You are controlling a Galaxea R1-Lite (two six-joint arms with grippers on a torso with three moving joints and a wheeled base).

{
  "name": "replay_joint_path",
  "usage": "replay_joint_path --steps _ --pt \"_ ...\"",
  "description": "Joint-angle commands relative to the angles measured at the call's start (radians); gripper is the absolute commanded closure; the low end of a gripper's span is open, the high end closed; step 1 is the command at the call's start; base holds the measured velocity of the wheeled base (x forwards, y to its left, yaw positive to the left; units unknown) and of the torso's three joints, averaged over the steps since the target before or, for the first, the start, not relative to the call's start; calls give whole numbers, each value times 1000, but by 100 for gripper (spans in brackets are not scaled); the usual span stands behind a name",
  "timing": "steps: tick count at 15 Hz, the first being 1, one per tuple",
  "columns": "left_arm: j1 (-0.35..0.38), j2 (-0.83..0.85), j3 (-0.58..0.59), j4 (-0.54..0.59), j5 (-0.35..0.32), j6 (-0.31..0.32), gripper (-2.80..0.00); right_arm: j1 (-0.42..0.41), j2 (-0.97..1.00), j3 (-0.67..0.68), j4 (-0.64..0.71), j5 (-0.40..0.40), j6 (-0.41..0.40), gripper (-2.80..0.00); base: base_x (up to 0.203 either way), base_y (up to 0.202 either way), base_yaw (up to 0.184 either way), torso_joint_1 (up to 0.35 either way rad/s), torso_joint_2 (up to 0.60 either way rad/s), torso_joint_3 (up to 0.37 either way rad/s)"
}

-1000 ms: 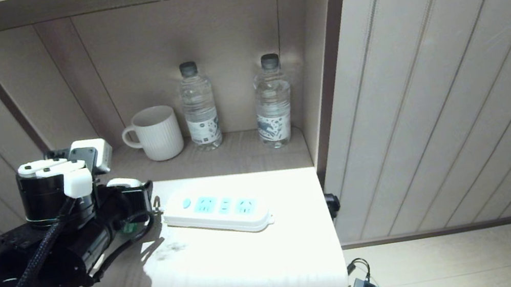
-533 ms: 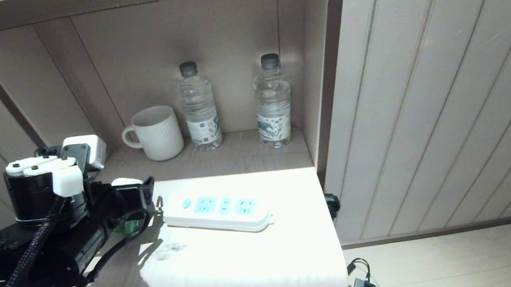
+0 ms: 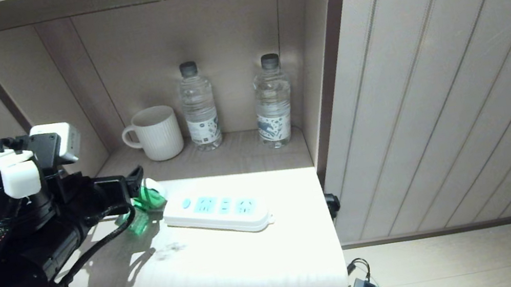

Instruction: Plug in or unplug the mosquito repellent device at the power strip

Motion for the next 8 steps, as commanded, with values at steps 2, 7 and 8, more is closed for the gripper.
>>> replay_joint_path --steps 2,7,8 --pt "0 -112 10 28 -1 21 -280 1 1 0 0 0 0 0 0 0 0 0 0 0" --pt "1 -425 10 267 -56 31 -280 1 1 0 0 0 0 0 0 0 0 0 0 0" --pt "1 -483 9 323 -65 32 -280 1 1 0 0 0 0 0 0 0 0 0 0 0"
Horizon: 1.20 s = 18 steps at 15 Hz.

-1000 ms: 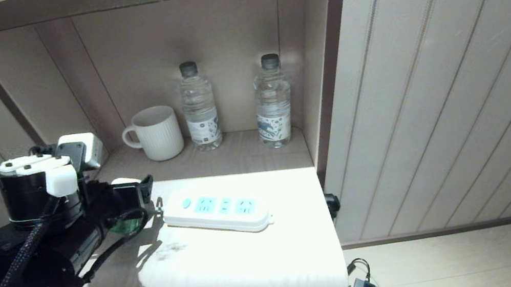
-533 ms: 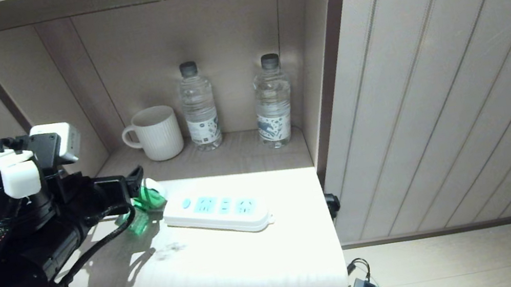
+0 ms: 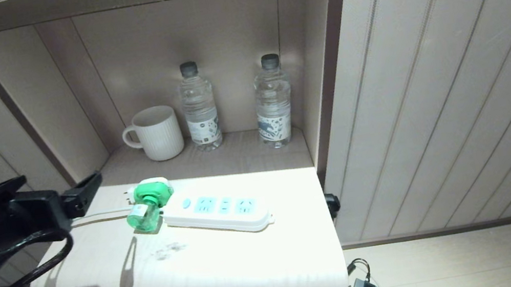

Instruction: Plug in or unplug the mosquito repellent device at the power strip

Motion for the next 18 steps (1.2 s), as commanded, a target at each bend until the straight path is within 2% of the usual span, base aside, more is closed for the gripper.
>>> replay_joint_path --steps 1,2,3,8,11,13,16,18 --pt "8 -200 5 77 -2 5 -280 0 1 -1 1 0 0 0 0 0 0 0 0 0" --pt "20 -271 17 110 -4 13 -280 0 1 -1 1 0 0 0 0 0 0 0 0 0" --pt "38 -341 31 143 -6 22 0 0 1 -1 1 0 0 0 0 0 0 0 0 0" --pt "179 -671 124 387 -35 39 0 0 1 -1 1 0 0 0 0 0 0 0 0 0" --pt "280 -851 286 468 -145 39 0 0 1 -1 1 0 0 0 0 0 0 0 0 0" --pt "314 -879 395 461 -169 19 0 0 1 -1 1 0 0 0 0 0 0 0 0 0" --pt "326 -883 472 422 -182 -1 0 0 1 -1 1 0 0 0 0 0 0 0 0 0" --pt "332 -882 459 420 -187 2 0 0 1 -1 1 0 0 0 0 0 0 0 0 0"
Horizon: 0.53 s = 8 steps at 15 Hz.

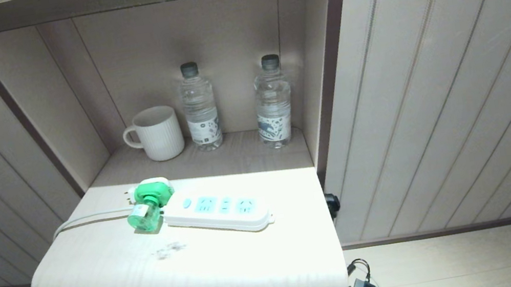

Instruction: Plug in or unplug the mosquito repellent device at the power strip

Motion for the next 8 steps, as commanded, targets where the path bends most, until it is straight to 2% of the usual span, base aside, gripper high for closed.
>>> replay_joint_path --steps 1,2,3,6,8 --pt "39 -14 4 5 -15 7 0 0 1 0 1 0 0 0 0 0 0 0 0 0" --pt "84 -40 11 22 -41 15 0 0 1 0 1 0 0 0 0 0 0 0 0 0" --pt "98 -99 24 52 -66 26 0 0 1 0 1 0 0 0 0 0 0 0 0 0" --pt "119 -264 61 141 -126 53 0 0 1 0 1 0 0 0 0 0 0 0 0 0" --pt "122 -279 102 148 -211 57 0 0 1 0 1 0 0 0 0 0 0 0 0 0"
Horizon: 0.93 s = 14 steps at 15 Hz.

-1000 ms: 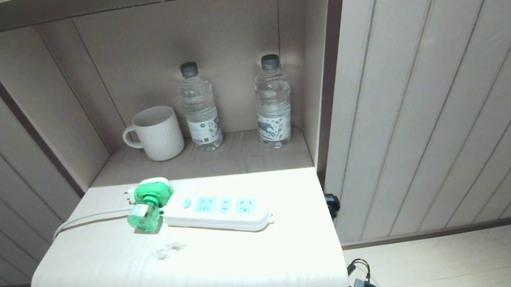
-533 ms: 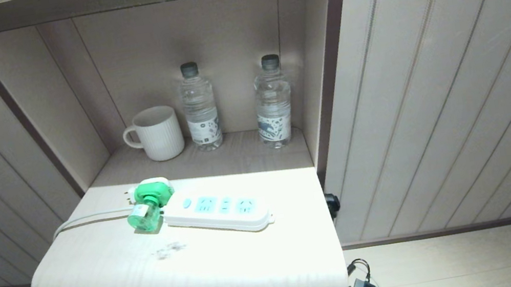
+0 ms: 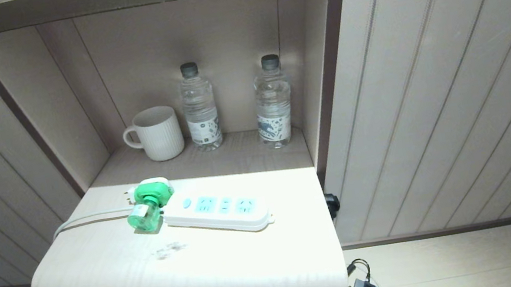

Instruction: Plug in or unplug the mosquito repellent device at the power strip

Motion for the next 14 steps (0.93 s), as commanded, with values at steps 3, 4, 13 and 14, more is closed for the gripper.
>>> replay_joint_path --steps 3,4,13,14 --pt "3 -44 37 -25 -48 -4 0 0 1 0 0 0 0 0 0 0 0 0 0 0" --pt "3 -44 37 -26 -48 -4 0 0 1 0 0 0 0 0 0 0 0 0 0 0" --pt "4 60 53 -66 -45 89 0 0 1 0 0 0 0 0 0 0 0 0 0 0" --pt "3 123 54 -68 -46 90 0 0 1 0 0 0 0 0 0 0 0 0 0 0"
